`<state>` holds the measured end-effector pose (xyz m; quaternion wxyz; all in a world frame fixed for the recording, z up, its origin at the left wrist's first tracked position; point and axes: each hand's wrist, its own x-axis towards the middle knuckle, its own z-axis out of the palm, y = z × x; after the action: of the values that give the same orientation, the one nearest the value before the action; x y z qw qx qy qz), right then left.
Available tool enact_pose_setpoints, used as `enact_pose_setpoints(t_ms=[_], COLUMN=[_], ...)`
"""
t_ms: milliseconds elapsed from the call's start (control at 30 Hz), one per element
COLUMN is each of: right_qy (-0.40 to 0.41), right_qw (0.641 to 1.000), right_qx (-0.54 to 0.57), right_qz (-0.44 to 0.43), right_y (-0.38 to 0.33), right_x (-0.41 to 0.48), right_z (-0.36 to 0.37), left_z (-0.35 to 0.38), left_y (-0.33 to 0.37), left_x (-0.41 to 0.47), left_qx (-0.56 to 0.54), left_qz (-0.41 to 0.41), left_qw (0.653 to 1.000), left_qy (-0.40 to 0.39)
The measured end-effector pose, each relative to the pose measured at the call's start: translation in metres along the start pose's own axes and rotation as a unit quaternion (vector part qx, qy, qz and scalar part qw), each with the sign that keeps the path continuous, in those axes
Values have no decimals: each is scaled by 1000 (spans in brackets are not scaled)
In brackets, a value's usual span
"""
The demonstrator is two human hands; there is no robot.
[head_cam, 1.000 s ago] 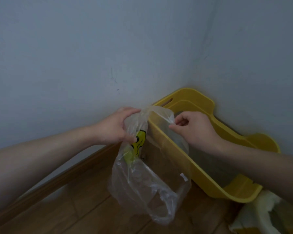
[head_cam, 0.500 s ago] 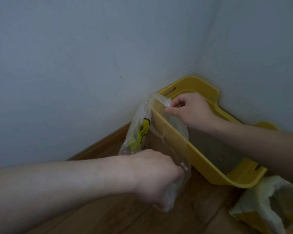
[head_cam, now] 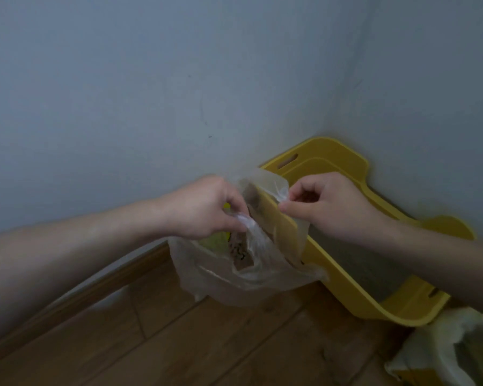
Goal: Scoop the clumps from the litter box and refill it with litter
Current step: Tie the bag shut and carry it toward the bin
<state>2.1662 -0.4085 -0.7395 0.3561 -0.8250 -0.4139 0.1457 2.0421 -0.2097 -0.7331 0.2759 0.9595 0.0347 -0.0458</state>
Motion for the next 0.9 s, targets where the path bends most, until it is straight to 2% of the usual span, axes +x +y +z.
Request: enact_pose_setpoints(t_ms=[100,200,267,467,533,600,700,800,900], right_qy=[11,12,7,-54,-79,-103,-88,-80,-110], right_qw=[990,978,977,969,965,971,980,969,940], right_qx=[-87,-69,-8,212,230,194,135,205,311], right_qz=[-110,-196,-215,-111,-93,-95,-116,-110,-86], right_y=[-14,-32,-43,-56,-54,-60,-71,-73,-74], right_x=[-10,-14,-13,3,12,16,20,26,27], right_z=[-7,-12,-15,-4,-1,2,11,22,19], left_z=[-12,-26,-38,-67,-76,-82,-84,-78,-72], left_y=[-5,-3,1,14,19,25,31,34,33], left_x=[-2,-5,-8,-18,-21,-24,-21,-11,-4], left_qx=[-19,-28,-33,-159,-185,-191,-165,-143,-173], left_qz=[20,27,31,71,92,121,150,151,119], left_qw=[998,990,987,972,968,970,972,973,968], left_qy=[62,133,153,160,140,95,73,102,136])
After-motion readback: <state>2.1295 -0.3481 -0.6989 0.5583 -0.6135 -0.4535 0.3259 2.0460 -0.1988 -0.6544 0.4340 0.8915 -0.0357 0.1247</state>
